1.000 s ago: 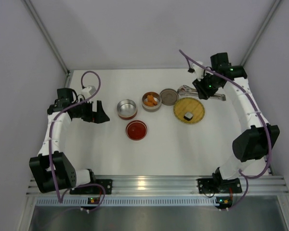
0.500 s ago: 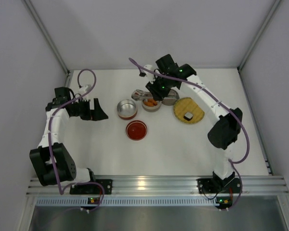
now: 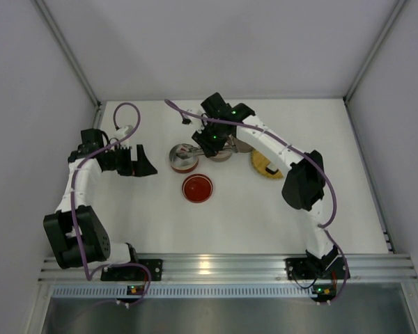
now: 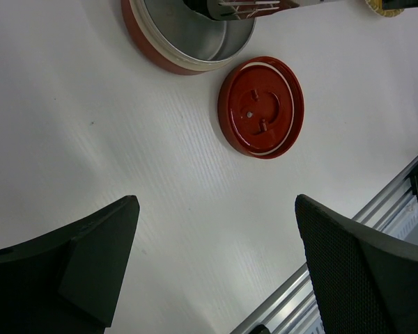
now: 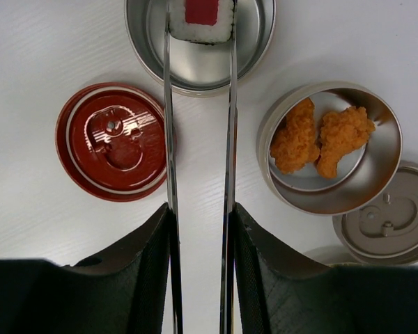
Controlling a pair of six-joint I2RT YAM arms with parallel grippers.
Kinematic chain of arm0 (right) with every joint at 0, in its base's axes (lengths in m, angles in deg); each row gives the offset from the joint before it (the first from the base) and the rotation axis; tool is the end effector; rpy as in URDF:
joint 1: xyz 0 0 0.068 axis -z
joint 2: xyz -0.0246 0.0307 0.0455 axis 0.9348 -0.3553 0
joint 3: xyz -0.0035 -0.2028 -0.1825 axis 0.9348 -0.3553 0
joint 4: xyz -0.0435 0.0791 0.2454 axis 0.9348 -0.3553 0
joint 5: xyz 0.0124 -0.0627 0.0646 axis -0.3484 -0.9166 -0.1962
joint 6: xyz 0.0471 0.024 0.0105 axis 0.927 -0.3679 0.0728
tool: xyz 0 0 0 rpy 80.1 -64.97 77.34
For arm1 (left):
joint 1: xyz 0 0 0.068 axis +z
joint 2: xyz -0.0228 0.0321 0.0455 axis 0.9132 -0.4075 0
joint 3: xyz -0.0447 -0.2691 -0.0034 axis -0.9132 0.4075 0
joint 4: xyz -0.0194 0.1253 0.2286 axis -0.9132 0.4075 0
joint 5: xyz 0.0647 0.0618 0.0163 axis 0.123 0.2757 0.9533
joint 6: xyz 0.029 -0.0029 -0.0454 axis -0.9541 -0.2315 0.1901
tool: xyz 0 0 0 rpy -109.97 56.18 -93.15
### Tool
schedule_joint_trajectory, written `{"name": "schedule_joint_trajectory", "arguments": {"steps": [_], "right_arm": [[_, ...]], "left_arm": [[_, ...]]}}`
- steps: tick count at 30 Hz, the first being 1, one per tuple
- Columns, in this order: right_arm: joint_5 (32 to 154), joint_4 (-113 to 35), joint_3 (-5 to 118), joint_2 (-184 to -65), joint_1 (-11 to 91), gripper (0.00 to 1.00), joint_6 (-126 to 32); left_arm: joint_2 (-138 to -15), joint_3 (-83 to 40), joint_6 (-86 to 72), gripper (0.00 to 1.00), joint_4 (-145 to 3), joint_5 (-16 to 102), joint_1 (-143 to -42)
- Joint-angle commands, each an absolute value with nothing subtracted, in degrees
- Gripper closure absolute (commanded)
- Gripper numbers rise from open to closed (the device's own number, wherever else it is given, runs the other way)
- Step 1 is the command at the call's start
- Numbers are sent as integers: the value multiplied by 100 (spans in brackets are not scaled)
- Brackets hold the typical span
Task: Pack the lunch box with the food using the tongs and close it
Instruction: Place the fake food in the packing box.
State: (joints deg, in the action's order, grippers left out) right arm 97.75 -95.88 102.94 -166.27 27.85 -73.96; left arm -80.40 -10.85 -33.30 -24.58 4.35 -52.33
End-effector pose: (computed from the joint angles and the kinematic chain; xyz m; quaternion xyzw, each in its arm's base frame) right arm 0.3445 0.3129 0.3018 -0.5124 0.8073 0.1497 0.2517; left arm 0.2680 0.0383 0.2659 0.1040 0.8910 -0.3188 0.3061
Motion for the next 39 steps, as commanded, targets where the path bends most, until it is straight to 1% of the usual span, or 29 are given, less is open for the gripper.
{"name": "schedule_joint_trajectory", "arguments": {"steps": [1, 12, 15, 22, 26, 33, 39], "right_arm": [[9989, -9096, 10615, -16668, 2665, 74, -7153], [10253, -9061, 10571, -16941, 2621, 69, -7021], [10279, -9053, 10509, -16950, 2612, 66, -7012], [10359, -9044, 10456, -16880, 2603, 52, -6985], [10429, -9079, 10456, -16862, 2595, 48, -6994], [10403, -9096, 10448, -16739, 2595, 48, -6985], [10236, -9061, 10395, -16362, 2656, 51, -6959]], "left_arm": [[-7993, -1057, -3385, 2, -2717, 273, -5207], [-8029, -1031, -3446, 2, -2743, 326, -5215], [-8055, -1004, -3455, 2, -2761, 334, -5207], [-8090, -996, -3481, 2, -2778, 335, -5207], [-8107, -1004, -3481, 2, -2778, 334, -5207], [-8099, -1022, -3481, 2, -2778, 352, -5207], [-8020, -1031, -3455, 1, -2752, 308, -5207]]}}
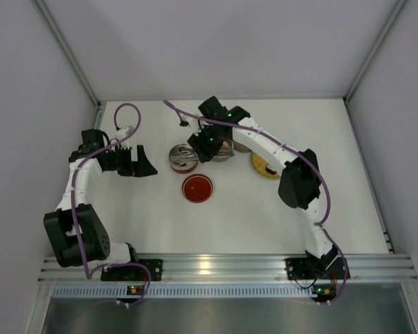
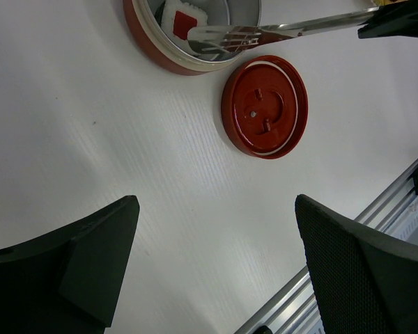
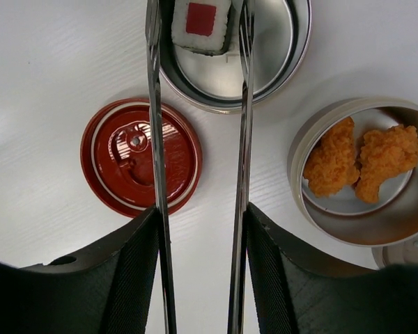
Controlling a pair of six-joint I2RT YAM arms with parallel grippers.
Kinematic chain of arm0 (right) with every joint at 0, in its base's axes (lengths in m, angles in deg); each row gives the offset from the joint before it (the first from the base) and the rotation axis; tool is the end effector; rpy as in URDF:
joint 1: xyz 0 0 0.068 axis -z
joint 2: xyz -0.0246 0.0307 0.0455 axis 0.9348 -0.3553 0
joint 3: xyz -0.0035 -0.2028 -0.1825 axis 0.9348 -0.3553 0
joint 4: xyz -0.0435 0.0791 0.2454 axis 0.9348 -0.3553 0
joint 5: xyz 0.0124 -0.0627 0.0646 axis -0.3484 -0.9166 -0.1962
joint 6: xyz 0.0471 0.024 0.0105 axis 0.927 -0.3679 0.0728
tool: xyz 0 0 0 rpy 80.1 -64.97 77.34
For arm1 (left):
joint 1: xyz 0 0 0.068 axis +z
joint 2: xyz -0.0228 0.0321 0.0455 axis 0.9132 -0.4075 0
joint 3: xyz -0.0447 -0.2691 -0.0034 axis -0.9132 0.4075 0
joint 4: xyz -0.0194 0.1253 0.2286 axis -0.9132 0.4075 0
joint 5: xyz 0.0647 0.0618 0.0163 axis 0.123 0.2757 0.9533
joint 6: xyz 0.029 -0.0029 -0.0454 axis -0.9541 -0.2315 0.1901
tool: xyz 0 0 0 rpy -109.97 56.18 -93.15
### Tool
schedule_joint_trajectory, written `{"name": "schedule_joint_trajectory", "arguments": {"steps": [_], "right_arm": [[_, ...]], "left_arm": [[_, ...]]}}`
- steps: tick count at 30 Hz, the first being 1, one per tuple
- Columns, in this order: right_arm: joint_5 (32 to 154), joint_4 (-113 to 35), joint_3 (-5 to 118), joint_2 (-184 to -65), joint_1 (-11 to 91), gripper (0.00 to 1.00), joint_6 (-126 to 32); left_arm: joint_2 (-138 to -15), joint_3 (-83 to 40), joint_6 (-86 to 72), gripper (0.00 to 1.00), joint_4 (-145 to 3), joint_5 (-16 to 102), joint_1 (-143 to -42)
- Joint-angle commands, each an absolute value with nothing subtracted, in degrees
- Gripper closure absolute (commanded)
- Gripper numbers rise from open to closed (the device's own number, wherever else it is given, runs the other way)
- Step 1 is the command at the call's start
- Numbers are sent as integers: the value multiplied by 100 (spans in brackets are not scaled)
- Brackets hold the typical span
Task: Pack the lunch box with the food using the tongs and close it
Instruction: Place the fake food in the packing box, then pick up the fake food from the plate.
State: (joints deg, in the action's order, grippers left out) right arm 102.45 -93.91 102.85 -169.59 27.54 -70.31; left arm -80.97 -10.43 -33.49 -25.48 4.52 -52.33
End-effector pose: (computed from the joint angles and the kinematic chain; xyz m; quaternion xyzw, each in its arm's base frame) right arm 0.3506 0.3255 0.2777 -0.4962 0.8159 0.1940 0.2246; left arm 0.2701 0.0388 0.2618 0.1049 0.8916 -0.3172 0.3057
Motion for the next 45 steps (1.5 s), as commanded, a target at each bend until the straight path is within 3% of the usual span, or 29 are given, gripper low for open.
{"name": "schedule_joint_trajectory", "arguments": {"steps": [1, 10, 18, 23, 31, 45], "right_arm": [[10209, -9035, 10334, -16300, 2691, 52, -6942], [10113, -9316, 9878, -15431, 3279, 53, -7020], [10086, -9351, 7446, -13726, 4676, 54, -7669], [9911, -9615, 6625, -12979, 5748, 54, -8530], [10068, -9887, 6352, -13003, 6716, 54, -9130], [10455, -10327, 6281, -13205, 6796, 49, -9534]], "left_arm": [[-8002, -1031, -3446, 2, -2743, 308, -5207], [-7870, -1066, -3613, 2, -2629, 343, -5207], [-7738, -1083, -3841, 2, -2489, 545, -5207], [-7686, -1136, -3868, 2, -2400, 510, -5207], [-7818, -1312, -3789, 2, -2260, 255, -5207], [-7870, -1277, -3833, 2, -2181, 335, -5207]]}}
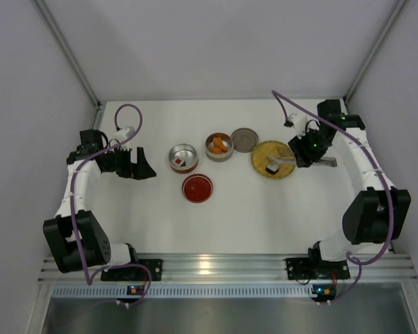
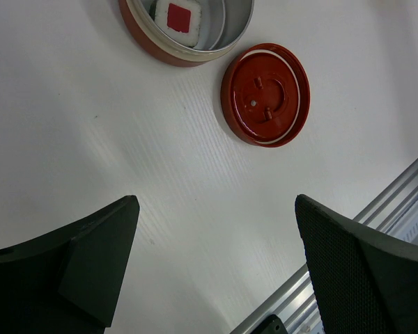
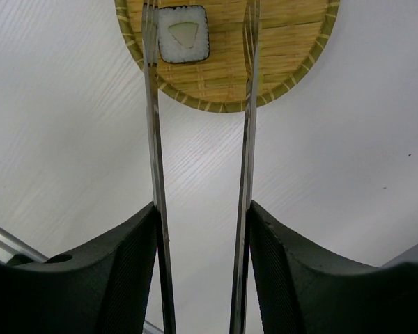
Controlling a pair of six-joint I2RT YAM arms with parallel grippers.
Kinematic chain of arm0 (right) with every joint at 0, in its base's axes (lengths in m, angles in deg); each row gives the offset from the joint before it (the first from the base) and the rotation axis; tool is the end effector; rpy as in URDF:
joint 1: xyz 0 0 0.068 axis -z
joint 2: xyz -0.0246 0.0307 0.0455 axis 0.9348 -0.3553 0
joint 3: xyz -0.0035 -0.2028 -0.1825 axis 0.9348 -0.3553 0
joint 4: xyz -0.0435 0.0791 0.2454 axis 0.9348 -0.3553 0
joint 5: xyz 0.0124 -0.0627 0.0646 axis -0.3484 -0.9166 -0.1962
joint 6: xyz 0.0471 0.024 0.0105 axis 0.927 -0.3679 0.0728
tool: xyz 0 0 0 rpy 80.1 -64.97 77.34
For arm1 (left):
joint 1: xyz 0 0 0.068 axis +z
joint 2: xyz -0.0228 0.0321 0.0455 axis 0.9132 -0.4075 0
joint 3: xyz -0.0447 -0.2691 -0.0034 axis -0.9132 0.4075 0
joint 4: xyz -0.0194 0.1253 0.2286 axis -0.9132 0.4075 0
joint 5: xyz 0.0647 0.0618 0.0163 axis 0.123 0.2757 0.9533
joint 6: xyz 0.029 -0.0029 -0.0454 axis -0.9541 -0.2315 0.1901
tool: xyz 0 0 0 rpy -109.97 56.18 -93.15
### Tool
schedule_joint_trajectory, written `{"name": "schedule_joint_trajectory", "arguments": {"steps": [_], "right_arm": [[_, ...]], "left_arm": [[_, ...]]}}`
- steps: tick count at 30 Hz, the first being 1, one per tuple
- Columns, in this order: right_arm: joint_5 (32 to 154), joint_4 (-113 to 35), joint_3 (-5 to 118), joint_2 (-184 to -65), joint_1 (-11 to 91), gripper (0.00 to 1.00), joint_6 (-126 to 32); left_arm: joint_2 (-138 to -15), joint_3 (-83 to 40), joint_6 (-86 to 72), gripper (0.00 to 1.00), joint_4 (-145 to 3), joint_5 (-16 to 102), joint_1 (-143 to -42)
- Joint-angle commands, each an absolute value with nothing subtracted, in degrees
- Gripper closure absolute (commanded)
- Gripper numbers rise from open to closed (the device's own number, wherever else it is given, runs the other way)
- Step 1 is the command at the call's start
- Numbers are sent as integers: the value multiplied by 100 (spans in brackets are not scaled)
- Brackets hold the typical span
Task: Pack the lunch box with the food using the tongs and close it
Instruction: Pick up the fake food from the plate.
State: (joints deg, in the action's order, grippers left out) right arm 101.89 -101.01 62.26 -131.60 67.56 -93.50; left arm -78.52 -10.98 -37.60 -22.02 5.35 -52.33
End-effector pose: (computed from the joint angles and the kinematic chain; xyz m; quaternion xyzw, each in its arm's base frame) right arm 0.2987 0.0184 0.3082 -0.3663 0.9024 0.0721 0.2152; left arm 0.2596 0.0367 0.2722 0.1339 0.8910 -0.3011 0.3124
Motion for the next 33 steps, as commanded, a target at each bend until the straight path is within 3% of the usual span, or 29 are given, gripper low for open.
{"name": "schedule_joint_trajectory", "arguments": {"steps": [1, 22, 33], "right_arm": [[10481, -10353, 6290, -13232, 6787, 49, -9534], [10561, -10406, 6299, -13645, 6787, 46, -9649], [10526, -10467, 6334, -13610, 6796, 57, -9719]], "left_arm": [[-7870, -1277, -3833, 2, -2189, 326, -5207], [-8002, -1268, -3807, 2, -2216, 308, -5207], [-8002, -1286, -3780, 2, -2251, 317, -5207]]}}
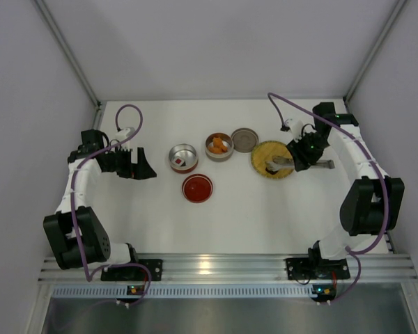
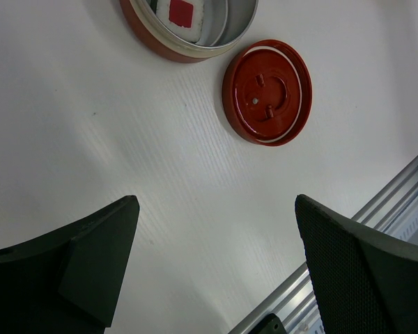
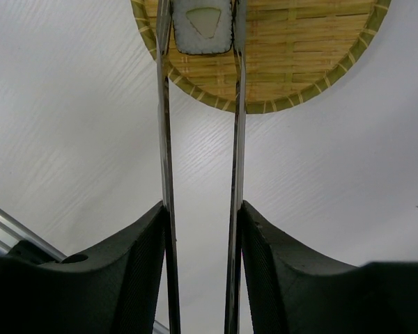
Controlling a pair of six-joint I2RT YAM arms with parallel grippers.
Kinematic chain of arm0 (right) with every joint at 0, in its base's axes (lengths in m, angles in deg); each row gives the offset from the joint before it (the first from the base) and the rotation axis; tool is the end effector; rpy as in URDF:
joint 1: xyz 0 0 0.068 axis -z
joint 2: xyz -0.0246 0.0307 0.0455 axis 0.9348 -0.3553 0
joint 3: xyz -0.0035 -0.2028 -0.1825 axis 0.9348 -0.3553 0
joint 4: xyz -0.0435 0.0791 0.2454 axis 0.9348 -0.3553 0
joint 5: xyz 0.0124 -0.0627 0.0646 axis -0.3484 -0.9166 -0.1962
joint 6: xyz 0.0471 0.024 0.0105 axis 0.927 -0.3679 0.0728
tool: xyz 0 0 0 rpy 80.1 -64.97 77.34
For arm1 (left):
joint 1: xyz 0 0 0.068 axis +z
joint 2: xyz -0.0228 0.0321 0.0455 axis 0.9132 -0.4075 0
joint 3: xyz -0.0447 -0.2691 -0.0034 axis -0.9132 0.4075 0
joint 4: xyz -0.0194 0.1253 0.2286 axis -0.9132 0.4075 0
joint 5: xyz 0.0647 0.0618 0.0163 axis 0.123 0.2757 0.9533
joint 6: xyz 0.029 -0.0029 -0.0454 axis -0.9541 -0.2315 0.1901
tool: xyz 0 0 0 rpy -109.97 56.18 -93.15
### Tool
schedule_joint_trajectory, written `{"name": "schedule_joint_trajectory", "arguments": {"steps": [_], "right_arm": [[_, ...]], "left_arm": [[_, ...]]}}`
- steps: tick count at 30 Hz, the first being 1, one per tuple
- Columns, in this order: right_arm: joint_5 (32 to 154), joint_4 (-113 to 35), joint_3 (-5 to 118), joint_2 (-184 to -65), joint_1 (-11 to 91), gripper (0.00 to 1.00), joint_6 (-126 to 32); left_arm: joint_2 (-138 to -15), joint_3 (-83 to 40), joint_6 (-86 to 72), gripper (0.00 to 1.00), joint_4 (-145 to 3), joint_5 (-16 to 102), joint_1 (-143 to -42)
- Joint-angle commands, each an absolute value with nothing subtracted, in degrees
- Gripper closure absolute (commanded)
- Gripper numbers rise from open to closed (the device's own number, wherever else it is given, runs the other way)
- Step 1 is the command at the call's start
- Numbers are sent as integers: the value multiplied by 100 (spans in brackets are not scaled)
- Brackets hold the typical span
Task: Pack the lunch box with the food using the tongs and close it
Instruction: Pick up the fake food from the plate.
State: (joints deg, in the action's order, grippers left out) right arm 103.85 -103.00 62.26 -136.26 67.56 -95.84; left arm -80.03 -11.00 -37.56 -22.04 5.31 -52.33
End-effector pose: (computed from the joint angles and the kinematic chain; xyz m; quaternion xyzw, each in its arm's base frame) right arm 0.3099 0.0199 0.2842 -0.3814 0.9028 0.1043 0.1693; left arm 0.2636 0.0376 0.2659 0.1289 0.8938 -0.3058 0.3016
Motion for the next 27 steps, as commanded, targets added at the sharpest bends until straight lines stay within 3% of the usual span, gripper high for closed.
{"name": "schedule_joint_trajectory", "arguments": {"steps": [1, 9, 19, 27], "right_arm": [[10526, -10485, 6343, -13593, 6796, 57, -9736], [10464, -10582, 6431, -13575, 6787, 58, -9763], [10446, -10547, 6431, -13680, 6796, 51, -9754], [10420, -10555, 6510, -13619, 6796, 66, -9771]], "left_arm": [[-7993, -1294, -3780, 2, -2251, 326, -5207], [-7985, -1330, -3763, 2, -2251, 317, -5207], [-7993, -1347, -3763, 2, -2260, 326, -5207], [-8002, -1338, -3763, 2, -2260, 352, -5207]]}}
